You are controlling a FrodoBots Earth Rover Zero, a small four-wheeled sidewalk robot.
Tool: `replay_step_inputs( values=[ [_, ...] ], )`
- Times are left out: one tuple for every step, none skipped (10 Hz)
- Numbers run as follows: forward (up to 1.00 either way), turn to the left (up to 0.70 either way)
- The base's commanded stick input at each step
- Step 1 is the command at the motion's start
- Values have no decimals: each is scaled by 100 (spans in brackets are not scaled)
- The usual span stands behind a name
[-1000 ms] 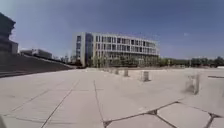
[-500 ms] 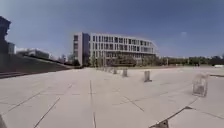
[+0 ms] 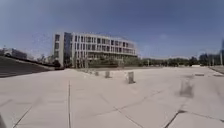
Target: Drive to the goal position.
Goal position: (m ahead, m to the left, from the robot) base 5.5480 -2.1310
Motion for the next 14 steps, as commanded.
replay_step_inputs(
  values=[
    [70, -34],
    [70, -34],
    [70, -28],
    [70, -14],
    [70, -5],
    [70, 1],
    [70, 1],
    [70, 1],
    [70, 1],
    [70, 1],
    [70, 1],
    [70, 1],
    [70, 1],
    [70, 1]
  ],
)
